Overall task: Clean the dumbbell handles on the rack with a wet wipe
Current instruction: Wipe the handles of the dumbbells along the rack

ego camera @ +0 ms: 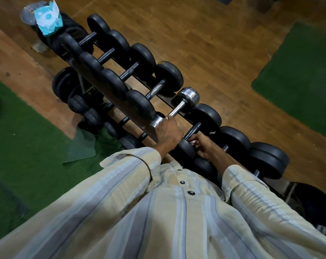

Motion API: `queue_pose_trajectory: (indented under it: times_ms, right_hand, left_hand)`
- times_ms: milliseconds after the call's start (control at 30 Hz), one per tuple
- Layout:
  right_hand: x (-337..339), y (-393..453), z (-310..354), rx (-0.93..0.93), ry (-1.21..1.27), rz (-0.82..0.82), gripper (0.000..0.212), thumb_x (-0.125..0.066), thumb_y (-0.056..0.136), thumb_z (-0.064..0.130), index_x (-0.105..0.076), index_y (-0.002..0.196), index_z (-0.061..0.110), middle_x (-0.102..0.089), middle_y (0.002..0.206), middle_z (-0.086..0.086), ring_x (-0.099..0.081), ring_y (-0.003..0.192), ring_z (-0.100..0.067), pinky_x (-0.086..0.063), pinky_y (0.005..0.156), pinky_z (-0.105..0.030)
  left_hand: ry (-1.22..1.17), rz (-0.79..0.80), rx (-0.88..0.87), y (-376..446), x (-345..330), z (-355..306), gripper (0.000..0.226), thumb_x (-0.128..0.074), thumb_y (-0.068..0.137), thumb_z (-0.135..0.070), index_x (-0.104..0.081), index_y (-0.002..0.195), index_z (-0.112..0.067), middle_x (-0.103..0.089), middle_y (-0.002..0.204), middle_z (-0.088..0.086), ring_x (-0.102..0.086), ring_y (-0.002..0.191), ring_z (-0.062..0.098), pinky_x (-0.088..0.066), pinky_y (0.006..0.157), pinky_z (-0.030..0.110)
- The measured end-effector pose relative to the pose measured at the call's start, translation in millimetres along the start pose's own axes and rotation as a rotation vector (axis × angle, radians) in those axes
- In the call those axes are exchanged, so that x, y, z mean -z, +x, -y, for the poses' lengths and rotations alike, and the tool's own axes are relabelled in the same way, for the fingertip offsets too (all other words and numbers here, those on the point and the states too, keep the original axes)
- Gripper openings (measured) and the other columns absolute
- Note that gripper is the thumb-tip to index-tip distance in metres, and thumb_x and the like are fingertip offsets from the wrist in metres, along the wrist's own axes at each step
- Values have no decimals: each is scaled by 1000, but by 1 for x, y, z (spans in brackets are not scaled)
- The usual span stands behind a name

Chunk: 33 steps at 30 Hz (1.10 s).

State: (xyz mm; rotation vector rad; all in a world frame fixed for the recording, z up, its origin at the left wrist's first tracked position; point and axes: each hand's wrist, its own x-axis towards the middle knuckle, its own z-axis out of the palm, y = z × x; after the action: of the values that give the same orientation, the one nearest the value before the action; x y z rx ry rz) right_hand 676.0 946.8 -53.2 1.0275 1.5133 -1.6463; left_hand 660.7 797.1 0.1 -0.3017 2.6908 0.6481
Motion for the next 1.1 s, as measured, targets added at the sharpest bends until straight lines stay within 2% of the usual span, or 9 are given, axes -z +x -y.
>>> queue_pose_trajectory:
  times_ms: [200, 400, 500, 567, 667, 767, 867, 967, 1100]
  right_hand:
    - [13, -8, -3, 95, -80, 8, 12, -80, 78, 7, -70, 84, 9, -66, 65, -3, -58, 50, -8, -44, 47, -18]
    - [22, -18, -3, 276, -167, -1, 32, -80, 80, 1, -59, 62, 18, -66, 70, -9, -60, 59, -14, -48, 57, -24]
    - [25, -25, 4, 313, -116, 38, 14, -74, 84, -1, -65, 85, 10, -69, 73, -8, -66, 59, -14, -53, 53, -22]
    - [27, -26, 6, 317, -57, 40, 14, -73, 85, 0, -66, 96, 6, -70, 68, -6, -66, 56, -13, -53, 57, -23]
    - [29, -31, 7, 306, 66, 46, 8, -64, 89, -4, -66, 94, 1, -58, 50, 0, -50, 42, -8, -43, 56, -25]
    - [33, -41, 8, 299, 177, 23, 19, -50, 85, -10, -66, 91, -2, -50, 45, 1, -34, 36, -7, -38, 55, -26]
    - [37, -47, 8, 297, 276, 26, 27, -49, 79, -9, -68, 95, -2, -59, 62, -10, -40, 48, -14, -48, 60, -29]
    - [42, -54, 8, 316, 287, 4, 30, -50, 77, -10, -69, 96, 2, -63, 80, -15, -48, 60, -20, -45, 56, -26]
    - [44, -69, 7, 373, 271, 9, 32, -48, 84, -14, -69, 100, 4, -66, 78, -11, -50, 60, -18, -42, 51, -23]
  left_hand:
    - [-31, -96, -57, -16, -2, -13, 34, -58, 84, -15, -57, 117, -7, -62, 119, 15, -60, 110, 35, -51, 92, 49]
    - [-73, -178, -127, -33, -10, -25, 32, -61, 83, -16, -58, 115, -11, -63, 116, 10, -60, 109, 31, -53, 91, 48]
    - [-105, -216, -146, -46, -15, -31, 29, -62, 85, -15, -59, 113, -13, -63, 112, 7, -61, 106, 28, -52, 91, 45]
    - [-136, -225, -155, -54, -19, -34, 26, -62, 85, -13, -58, 111, -13, -62, 110, 6, -61, 104, 26, -52, 90, 44]
    - [-176, -211, -163, -62, -26, -33, 24, -59, 87, -12, -57, 111, -12, -63, 109, 8, -62, 101, 28, -53, 85, 43]
    - [-217, -194, -171, -66, -28, -32, 27, -58, 89, -14, -58, 116, -11, -65, 111, 9, -63, 103, 29, -53, 82, 42]
    - [-272, -137, -191, -62, -25, -34, 31, -53, 97, -17, -60, 126, -10, -68, 119, 12, -64, 111, 32, -50, 86, 41]
    - [-323, -29, -226, -54, -22, -38, 34, -51, 103, -26, -60, 129, -8, -69, 121, 14, -62, 117, 34, -51, 90, 43]
    - [-350, 75, -235, -47, -21, -38, 37, -56, 100, -23, -61, 133, -7, -67, 128, 13, -60, 122, 32, -50, 95, 41]
